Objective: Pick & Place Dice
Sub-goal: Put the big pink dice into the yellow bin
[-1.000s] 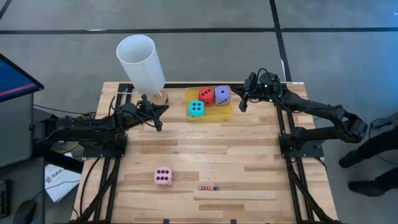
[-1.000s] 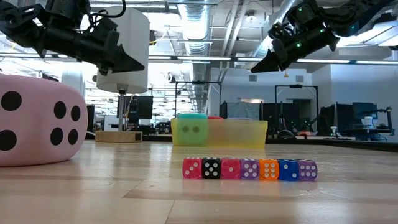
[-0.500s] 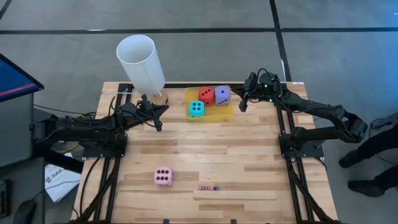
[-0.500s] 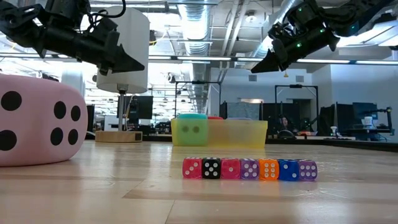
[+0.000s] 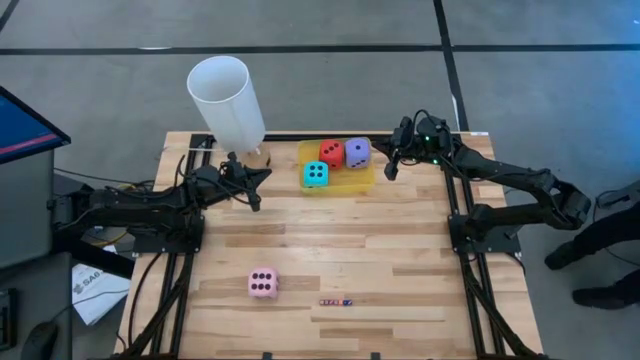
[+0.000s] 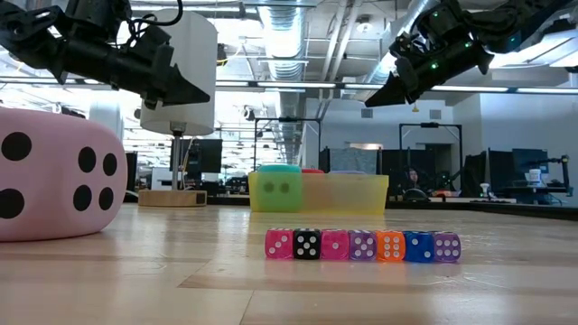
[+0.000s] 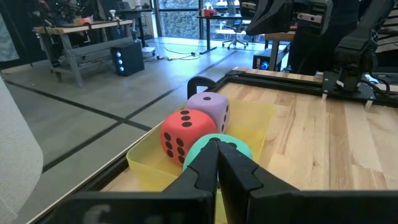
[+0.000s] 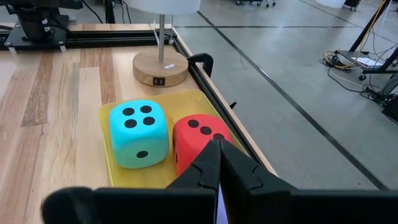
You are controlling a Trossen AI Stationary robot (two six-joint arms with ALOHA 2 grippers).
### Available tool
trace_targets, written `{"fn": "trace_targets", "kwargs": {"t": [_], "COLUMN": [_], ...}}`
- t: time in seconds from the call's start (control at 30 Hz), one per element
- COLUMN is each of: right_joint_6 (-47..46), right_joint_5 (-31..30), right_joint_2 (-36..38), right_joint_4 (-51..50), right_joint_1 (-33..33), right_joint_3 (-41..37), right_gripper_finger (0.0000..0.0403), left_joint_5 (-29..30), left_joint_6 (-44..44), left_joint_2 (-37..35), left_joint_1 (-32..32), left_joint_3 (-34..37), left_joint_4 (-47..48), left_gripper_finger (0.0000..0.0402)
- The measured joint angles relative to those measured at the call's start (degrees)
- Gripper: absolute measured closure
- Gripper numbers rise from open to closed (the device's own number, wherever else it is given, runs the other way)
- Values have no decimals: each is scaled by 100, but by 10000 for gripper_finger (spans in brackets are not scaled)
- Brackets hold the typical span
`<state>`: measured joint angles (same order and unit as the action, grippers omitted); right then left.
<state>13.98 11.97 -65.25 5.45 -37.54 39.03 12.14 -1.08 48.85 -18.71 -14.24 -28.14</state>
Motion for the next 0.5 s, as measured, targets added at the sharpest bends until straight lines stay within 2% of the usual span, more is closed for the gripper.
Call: {"fn": "trace_targets", "kwargs": {"t": [0.5], "right_joint_6": [-50], "right_joint_5": [0], "right_joint_2": [0], "right_joint_4": [-193], "right_joint_1": [1], "right_joint_3": [2], "right_gripper_finger": [403], "left_joint_5": [0], "left_joint_6": [0], "left_joint_2": [1], "left_joint_1": [1], "left_joint_3": [0], "left_joint_4": [-1], "left_gripper_finger": [399]}}
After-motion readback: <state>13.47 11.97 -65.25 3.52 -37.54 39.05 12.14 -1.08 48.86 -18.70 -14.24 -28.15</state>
